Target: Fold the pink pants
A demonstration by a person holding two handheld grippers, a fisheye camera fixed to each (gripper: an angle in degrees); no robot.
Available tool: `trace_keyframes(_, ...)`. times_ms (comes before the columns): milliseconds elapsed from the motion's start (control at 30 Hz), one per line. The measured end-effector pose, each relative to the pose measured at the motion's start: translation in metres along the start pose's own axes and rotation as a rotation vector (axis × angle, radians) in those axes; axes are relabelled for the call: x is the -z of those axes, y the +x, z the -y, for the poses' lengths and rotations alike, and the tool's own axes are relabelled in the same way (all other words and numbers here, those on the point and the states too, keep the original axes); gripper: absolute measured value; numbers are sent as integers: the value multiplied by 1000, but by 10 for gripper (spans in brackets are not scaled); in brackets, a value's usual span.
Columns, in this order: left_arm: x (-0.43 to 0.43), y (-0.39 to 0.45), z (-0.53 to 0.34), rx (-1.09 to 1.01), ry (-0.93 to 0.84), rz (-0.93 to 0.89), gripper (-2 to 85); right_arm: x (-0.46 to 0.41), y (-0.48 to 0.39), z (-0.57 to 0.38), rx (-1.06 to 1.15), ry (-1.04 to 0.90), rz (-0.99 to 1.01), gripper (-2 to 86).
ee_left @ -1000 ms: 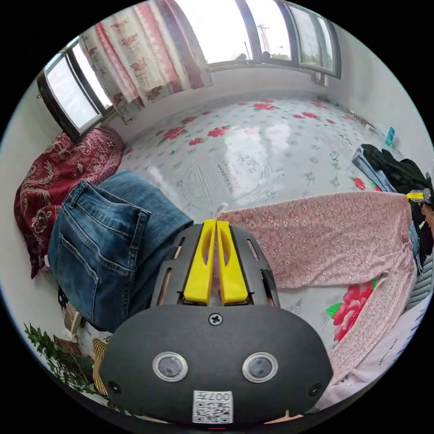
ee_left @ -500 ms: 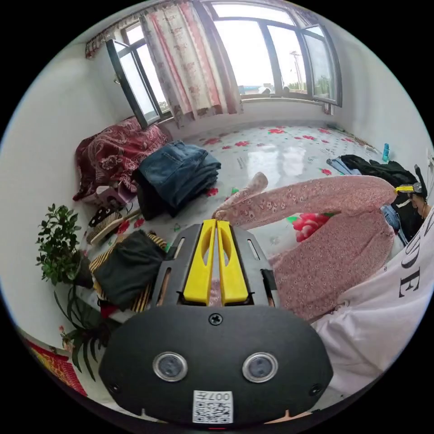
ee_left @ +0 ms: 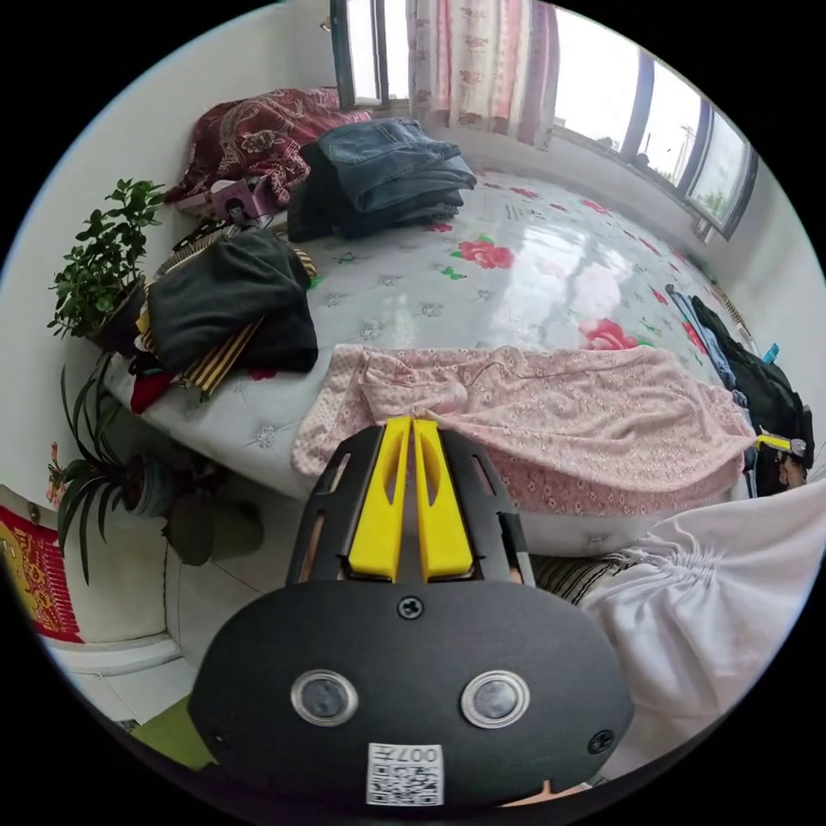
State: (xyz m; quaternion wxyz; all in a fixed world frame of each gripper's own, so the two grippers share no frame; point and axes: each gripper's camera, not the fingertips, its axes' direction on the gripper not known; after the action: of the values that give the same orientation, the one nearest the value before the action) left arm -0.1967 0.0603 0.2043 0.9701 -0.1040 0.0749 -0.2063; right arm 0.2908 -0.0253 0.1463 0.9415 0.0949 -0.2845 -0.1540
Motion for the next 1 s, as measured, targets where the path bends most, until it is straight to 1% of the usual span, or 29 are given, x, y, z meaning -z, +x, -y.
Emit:
trace_keyframes(67, -10, 1, -8, 10, -28, 15, -4, -21, 3, -8, -21, -43, 3, 2)
trace_keyframes(100, -23, -2, -15, 45, -81, 3, 1, -37, 9, -16, -86, -63, 8, 5)
trace_keyframes(133, -36, -7, -23, 99, -167, -11, 15, -47, 15, -24, -154, -46, 38, 9)
trace_keyframes(167, -40, -11, -26, 130, -200, -17, 25, -47, 17, -28, -171, -27, 58, 12)
trace_keyframes(200, -39, -17, -35, 188, -218, -30, 39, -39, 23, -35, -210, 34, 87, 19)
trace_keyframes(233, -29, -23, -44, 239, -186, -31, 45, -26, 32, -42, -258, 114, 109, 28)
trace_keyframes(267, -23, -25, -49, 259, -163, -32, 45, -19, 38, -46, -281, 153, 121, 33)
trace_keyframes(333, 1, -32, -65, 326, -91, -30, 47, 0, 69, -57, -404, 271, 102, 49)
trace_keyframes(400, 12, -33, -75, 362, -63, -20, 48, 2, 96, -60, -490, 312, 79, 58)
trace_keyframes(500, 23, -27, -82, 401, -41, -3, 50, -18, 132, -50, -578, 308, 142, 65)
trace_keyframes(567, 26, -20, -82, 402, -28, -8, 52, -39, 145, -40, -622, 274, 168, 66)
trace_keyframes(633, 32, -11, -77, 379, 6, -39, 60, -68, 155, -31, -668, 179, 181, 62)
trace_keyframes(700, 38, -7, -73, 354, 37, -50, 71, -70, 155, -28, -672, 144, 153, 58)
trace_keyframes(767, 45, -4, -68, 320, 47, -39, 78, -48, 146, -31, -617, 198, 107, 54)
trace_keyframes(833, 51, 1, -62, 242, 51, -6, 84, -8, 130, -43, -551, 254, -5, 52)
trace_keyframes(900, 49, 5, -56, 183, 42, 17, 87, 12, 117, -55, -520, 288, -84, 51)
trace_keyframes(967, 40, 8, -47, 127, 17, 28, 91, 9, 115, -65, -543, 278, -131, 51)
trace_keyframes(1000, 30, 10, -40, 94, -10, 23, 96, -7, 121, -70, -587, 240, -148, 52)
